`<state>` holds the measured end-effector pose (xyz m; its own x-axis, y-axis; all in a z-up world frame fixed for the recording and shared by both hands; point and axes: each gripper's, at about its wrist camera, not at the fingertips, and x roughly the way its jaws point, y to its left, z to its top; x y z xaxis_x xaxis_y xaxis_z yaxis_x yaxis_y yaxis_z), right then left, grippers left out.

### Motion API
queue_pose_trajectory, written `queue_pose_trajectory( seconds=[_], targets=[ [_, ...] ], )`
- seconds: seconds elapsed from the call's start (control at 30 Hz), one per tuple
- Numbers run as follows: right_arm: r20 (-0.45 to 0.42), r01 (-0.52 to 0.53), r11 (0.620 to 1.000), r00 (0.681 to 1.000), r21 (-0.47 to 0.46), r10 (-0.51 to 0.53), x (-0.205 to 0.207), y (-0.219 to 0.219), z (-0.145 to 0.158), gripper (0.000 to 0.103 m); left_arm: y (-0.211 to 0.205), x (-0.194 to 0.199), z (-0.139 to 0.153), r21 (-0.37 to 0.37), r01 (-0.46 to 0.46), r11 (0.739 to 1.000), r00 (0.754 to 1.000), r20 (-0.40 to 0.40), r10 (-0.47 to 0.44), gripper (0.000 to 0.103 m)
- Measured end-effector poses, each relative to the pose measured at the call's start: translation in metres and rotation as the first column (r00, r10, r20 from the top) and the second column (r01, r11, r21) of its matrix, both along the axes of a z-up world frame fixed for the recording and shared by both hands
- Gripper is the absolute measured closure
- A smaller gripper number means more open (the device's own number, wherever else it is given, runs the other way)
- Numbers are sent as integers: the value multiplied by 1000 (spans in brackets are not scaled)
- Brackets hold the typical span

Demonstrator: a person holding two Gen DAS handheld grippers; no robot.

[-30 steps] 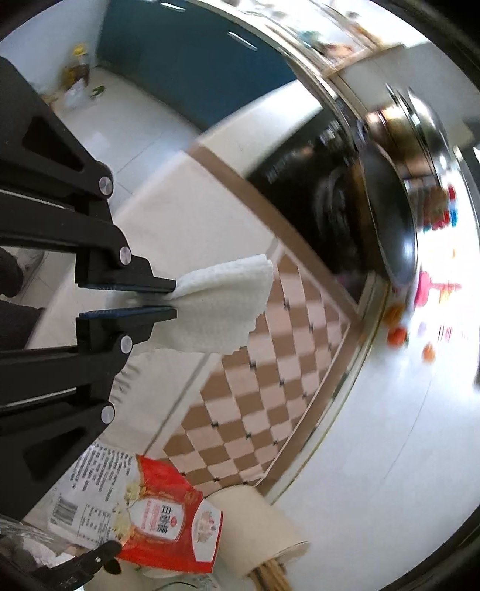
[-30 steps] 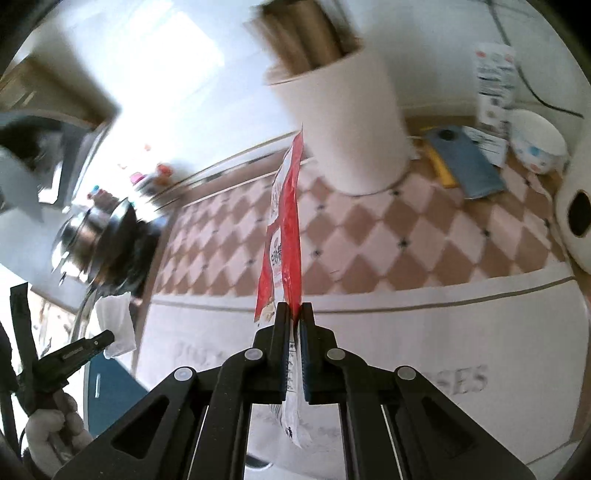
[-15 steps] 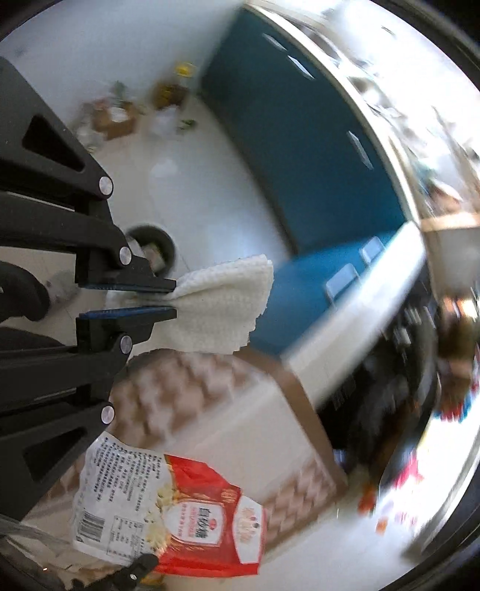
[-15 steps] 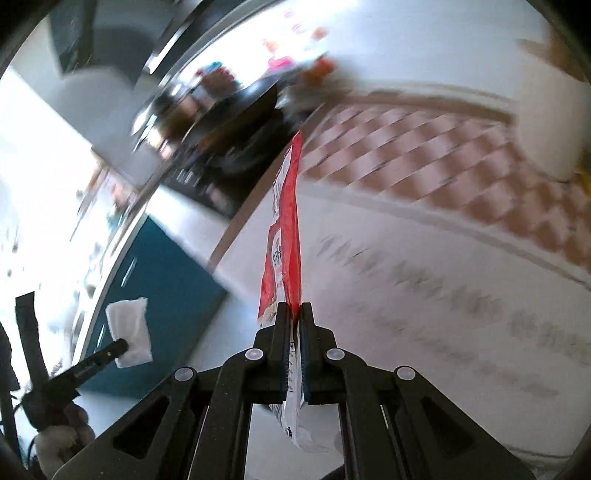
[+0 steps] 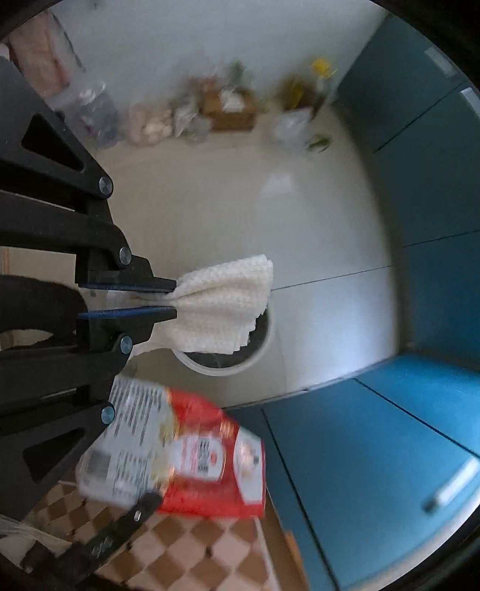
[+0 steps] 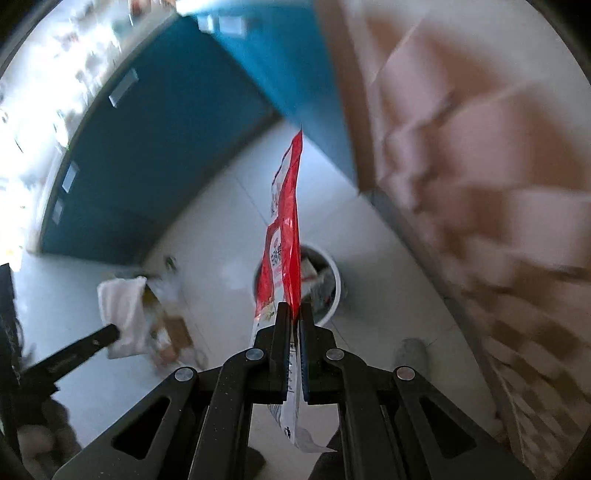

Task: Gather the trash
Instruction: 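Carry the sugar bag and tissue to the bin and open both tools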

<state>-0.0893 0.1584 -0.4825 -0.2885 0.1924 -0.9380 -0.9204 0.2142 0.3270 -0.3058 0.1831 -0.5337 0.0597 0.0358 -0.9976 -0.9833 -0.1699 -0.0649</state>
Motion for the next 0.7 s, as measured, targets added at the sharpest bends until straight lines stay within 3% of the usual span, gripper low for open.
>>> queue_pose_trajectory(
  seconds=[0.2,0.4,0.57,0.6,0.67,0.7],
  targets=[
    [2,-91,987,996,-131,93,-45,42,-172,98,28,-4,-158,-121,13,993,992,126,2,97],
    [-11,-215,950,976,-226,218,-80,75,-300,98,44,-11,-286,-261,7,965,984,175,41,95],
    [-36,-265,917,963,-297,267,-85,96,-358,97,52,-15,-315,-294,3,956,983,179,52,91],
    [-48,-259,915,965,-309,257,-84,102,-367,95,54,-15,-317,-296,-1,955,982,178,57,83],
    [-63,-252,906,967,-340,246,-84,111,-381,90,55,-20,-315,-276,-16,961,981,181,68,51],
    [-61,-248,900,968,-359,242,-82,114,-386,88,56,-21,-312,-265,-23,964,982,174,72,23]
  ],
)
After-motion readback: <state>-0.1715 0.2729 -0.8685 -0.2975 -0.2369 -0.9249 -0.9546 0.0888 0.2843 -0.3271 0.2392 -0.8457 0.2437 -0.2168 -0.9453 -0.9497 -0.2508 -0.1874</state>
